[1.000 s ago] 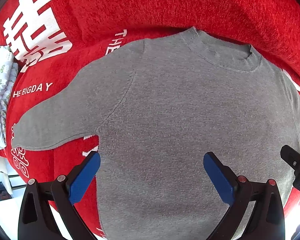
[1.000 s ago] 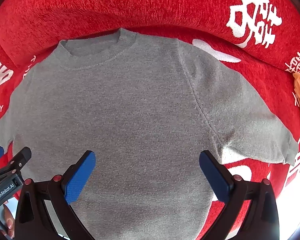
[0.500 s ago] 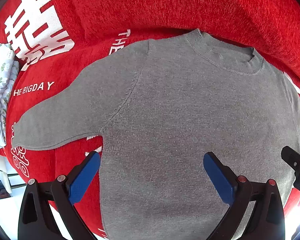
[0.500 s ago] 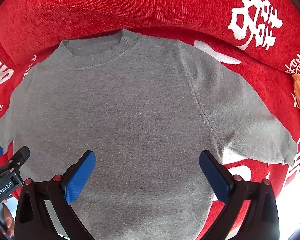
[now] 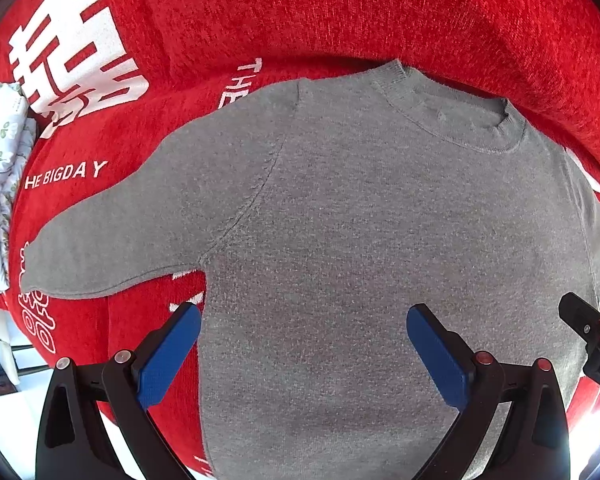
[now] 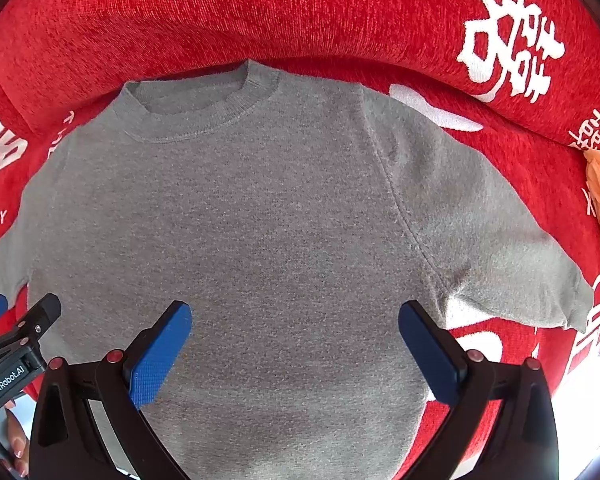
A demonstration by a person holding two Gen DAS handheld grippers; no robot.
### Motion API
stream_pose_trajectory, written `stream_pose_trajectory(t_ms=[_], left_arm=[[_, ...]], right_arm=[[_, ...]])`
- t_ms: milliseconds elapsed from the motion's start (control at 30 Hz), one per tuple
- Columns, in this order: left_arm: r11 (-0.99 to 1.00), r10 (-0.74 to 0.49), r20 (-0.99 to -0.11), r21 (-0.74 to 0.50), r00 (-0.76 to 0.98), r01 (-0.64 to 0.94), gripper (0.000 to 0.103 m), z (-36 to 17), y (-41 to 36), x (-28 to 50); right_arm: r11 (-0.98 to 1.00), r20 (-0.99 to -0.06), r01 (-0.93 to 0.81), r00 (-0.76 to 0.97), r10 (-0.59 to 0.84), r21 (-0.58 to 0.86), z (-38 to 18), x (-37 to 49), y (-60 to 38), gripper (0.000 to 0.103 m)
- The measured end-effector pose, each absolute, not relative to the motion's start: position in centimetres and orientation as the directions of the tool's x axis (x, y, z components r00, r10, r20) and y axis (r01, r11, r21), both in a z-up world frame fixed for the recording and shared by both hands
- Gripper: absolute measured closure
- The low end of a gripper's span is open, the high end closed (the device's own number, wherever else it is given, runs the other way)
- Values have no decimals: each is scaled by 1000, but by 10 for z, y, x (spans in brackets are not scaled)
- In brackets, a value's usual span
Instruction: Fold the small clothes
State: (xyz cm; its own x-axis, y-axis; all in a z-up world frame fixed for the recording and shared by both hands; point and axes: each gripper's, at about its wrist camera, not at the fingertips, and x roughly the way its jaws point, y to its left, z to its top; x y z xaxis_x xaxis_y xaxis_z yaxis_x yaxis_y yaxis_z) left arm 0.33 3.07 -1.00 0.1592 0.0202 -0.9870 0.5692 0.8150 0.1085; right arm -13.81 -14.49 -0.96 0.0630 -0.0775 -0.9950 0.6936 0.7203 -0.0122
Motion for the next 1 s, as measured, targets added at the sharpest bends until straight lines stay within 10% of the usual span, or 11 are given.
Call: stream_pose_trajectory(t_ms=[1000], left_arm=[[824,-19,-991,61,135,563,0,-11,42,5]], right_arm=[[719,-993,694,52,-102,-37,-7,-137,-141,0]])
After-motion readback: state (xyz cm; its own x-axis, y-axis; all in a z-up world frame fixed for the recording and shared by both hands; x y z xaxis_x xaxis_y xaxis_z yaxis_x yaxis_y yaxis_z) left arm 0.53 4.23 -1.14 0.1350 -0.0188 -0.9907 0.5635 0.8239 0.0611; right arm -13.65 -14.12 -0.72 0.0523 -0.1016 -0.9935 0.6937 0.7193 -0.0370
